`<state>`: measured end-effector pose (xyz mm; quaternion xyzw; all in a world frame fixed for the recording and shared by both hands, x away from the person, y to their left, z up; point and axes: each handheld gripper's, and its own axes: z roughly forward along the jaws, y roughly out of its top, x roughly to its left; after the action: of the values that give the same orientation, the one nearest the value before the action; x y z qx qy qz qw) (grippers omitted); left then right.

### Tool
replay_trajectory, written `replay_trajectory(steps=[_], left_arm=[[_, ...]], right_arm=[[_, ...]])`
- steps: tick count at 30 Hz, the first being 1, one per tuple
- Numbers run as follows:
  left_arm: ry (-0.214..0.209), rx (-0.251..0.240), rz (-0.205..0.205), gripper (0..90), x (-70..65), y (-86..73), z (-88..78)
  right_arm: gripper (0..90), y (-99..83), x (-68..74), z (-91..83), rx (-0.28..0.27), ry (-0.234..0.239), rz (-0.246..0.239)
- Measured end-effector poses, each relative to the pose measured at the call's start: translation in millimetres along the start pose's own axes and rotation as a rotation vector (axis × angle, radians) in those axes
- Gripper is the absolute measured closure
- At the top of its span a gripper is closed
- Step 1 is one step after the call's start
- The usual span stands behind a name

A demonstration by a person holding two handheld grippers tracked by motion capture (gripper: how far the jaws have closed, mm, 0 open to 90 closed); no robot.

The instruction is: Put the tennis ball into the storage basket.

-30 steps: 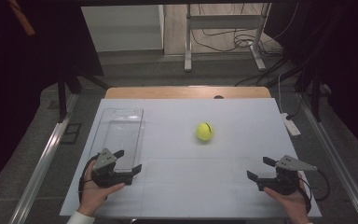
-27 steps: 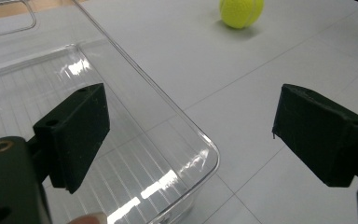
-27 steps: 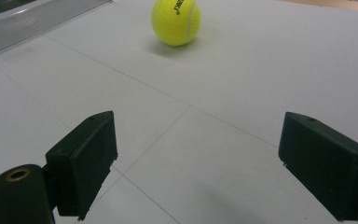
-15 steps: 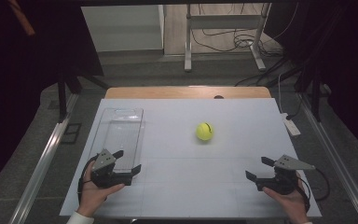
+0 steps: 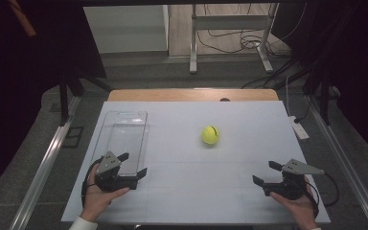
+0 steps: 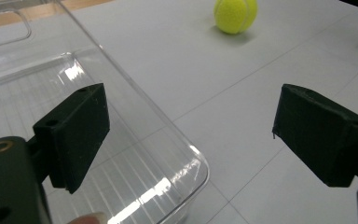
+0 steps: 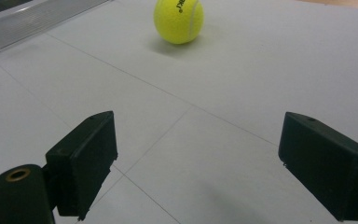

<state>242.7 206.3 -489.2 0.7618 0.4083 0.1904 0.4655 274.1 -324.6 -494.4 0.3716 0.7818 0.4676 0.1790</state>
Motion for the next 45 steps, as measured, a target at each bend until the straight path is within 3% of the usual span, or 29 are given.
replay_trajectory(steps=[45], left_arm=[[-0.054,0.020,0.035,11.4,-14.0,37.1,20.1]], right_arm=[[11.8,0.4,0.2,5.5,0.007,0.013,-0.013]])
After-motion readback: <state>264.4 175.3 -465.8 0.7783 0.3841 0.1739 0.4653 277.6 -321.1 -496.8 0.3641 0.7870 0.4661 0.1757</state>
